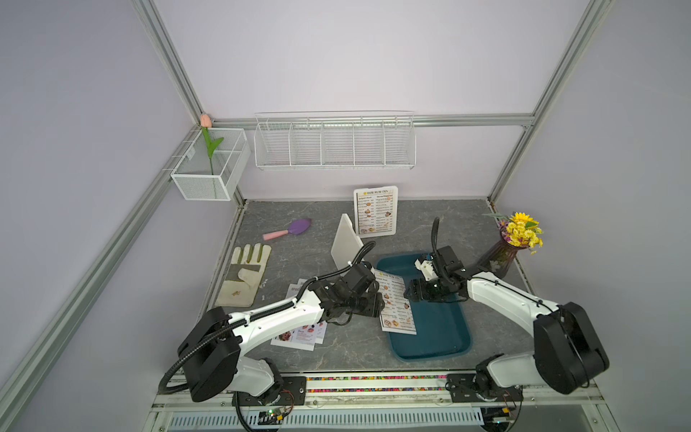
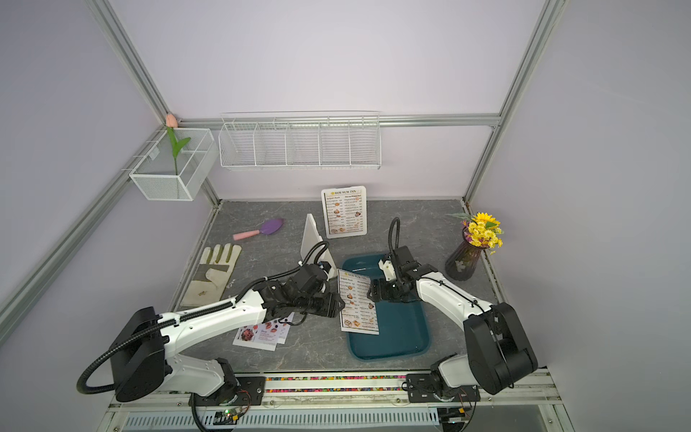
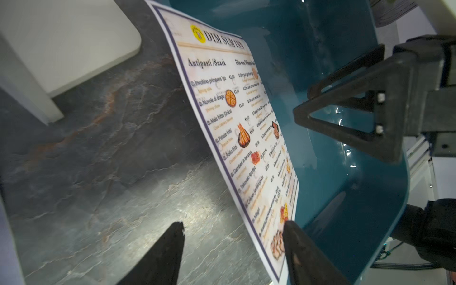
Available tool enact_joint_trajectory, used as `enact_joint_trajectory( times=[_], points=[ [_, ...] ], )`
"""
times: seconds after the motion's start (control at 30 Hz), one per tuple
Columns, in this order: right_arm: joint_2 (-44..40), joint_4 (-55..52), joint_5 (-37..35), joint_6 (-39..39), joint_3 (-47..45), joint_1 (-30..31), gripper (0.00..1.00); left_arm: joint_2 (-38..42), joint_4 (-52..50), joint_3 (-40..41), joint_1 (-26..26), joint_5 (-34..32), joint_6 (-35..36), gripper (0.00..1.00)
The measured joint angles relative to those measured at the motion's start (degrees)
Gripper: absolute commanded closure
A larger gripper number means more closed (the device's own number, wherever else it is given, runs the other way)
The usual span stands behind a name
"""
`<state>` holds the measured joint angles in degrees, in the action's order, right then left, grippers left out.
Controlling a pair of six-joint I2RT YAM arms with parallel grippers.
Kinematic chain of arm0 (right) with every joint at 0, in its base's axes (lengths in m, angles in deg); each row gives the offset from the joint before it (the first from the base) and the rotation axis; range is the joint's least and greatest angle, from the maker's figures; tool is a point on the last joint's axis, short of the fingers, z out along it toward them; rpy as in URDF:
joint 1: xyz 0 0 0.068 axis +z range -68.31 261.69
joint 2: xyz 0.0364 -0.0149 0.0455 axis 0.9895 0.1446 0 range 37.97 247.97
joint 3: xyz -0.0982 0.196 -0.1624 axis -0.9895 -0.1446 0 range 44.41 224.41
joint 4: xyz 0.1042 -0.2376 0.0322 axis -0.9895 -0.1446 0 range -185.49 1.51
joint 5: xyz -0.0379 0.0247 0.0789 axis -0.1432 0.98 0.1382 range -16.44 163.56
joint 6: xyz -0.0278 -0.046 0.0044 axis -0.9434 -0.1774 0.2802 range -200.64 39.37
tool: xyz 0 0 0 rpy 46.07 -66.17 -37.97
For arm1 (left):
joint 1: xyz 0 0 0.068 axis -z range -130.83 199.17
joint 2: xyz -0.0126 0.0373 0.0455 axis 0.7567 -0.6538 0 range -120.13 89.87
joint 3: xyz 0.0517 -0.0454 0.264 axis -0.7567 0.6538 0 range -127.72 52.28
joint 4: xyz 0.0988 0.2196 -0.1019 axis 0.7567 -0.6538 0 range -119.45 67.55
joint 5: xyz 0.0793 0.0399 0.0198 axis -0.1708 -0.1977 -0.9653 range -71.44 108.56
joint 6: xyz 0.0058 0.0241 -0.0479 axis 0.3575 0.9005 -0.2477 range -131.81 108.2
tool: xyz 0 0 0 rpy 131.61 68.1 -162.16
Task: Replace the menus in the menu holders
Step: Pick up the menu from the storage box.
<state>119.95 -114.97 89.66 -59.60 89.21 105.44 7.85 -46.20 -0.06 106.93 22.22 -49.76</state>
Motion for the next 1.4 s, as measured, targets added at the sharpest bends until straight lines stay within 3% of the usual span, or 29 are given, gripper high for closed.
enact_joint_trajectory(
  times=[0.3, 0.6, 1.13, 1.4],
  points=[
    [5.40, 6.69, -0.46, 1.88, -0.66, -0.13, 0.32, -4.11, 2.14, -0.50, 0.76, -6.80, -3.56, 0.38],
    [7.74, 13.38, 1.11, 4.11, -0.66, 1.60, 0.34, -7.52, 4.66, -3.52, 0.76, -7.50, -4.02, 0.40],
    [8.15, 15.32, 2.27, 6.62, -0.59, 3.89, 0.34, -8.72, 4.81, -4.37, 0.81, -9.75, -5.07, 0.88],
    [8.13, 12.81, 2.38, 6.10, 0.83, 3.89, 0.30, -8.52, 3.21, -5.40, 0.81, -11.04, -4.79, 0.89]
  ],
)
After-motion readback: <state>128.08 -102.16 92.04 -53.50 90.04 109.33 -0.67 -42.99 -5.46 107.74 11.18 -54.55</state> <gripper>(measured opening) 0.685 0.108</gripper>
